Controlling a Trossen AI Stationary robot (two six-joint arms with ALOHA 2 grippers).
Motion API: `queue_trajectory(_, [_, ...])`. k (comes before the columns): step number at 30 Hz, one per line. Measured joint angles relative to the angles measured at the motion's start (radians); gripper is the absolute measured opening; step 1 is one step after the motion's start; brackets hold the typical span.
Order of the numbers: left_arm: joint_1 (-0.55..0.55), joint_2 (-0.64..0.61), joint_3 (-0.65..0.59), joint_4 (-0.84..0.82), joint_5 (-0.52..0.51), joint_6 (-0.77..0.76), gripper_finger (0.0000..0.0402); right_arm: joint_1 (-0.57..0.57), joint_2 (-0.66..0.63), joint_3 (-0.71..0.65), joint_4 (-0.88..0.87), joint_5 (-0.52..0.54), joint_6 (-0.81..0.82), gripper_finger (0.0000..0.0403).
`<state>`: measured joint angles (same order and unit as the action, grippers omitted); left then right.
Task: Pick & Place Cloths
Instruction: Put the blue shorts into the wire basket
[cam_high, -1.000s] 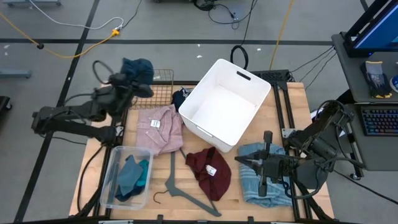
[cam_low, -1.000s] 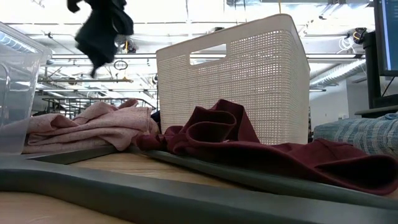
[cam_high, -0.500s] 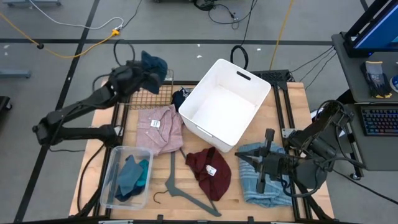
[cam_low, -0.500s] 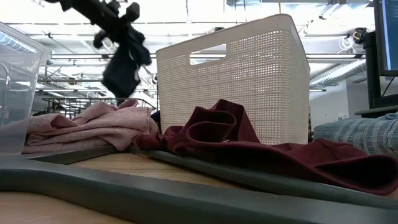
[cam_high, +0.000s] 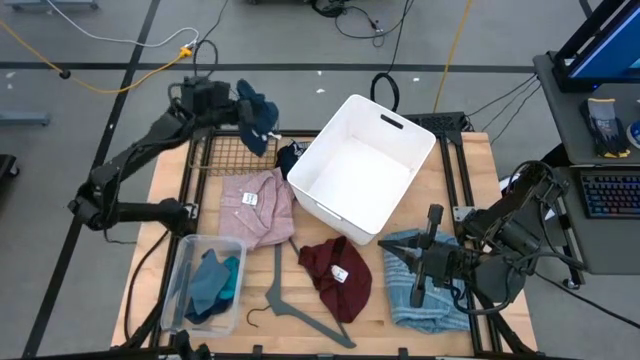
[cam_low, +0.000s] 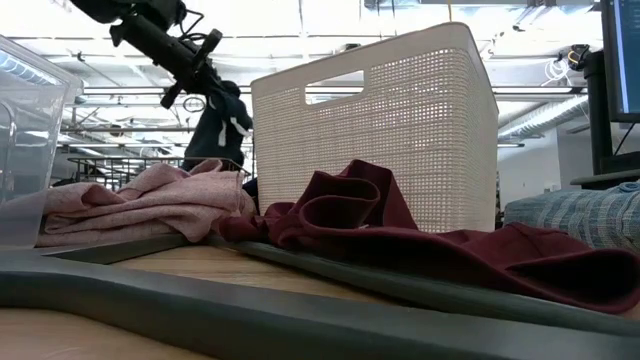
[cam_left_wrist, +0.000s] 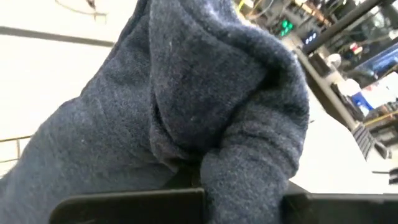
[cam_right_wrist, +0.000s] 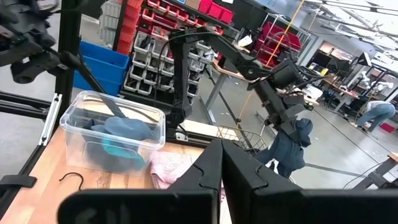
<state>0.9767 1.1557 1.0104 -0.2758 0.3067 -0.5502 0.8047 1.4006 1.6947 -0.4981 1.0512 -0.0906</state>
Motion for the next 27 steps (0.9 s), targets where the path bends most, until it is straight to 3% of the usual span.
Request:
queue_trajectory(6, [0.073, 0.102, 0.105, -0.113, 0.204, 0.047, 0.0019, 0.000, 0.000, 0.000, 0.000, 0.000, 0.000, 0.0000])
queue_trajectory(9, [0.091, 0.143, 0.120, -0.155, 0.257, 0.056, 0.0019, 0.000, 0.000, 0.000, 0.000, 0.000, 0.001, 0.0000])
queue_trajectory(18, [0.148, 0.160, 0.124, -0.315, 0.279, 0.097, 0.0019, 0.000, 0.000, 0.000, 0.000, 0.000, 0.001, 0.0000])
queue_trajectory(27, [0.158, 0.160, 0.124, -0.505, 0.248, 0.258, 0.0023, 0.000, 0.000, 0.000, -0.004, 0.000, -0.001, 0.0000])
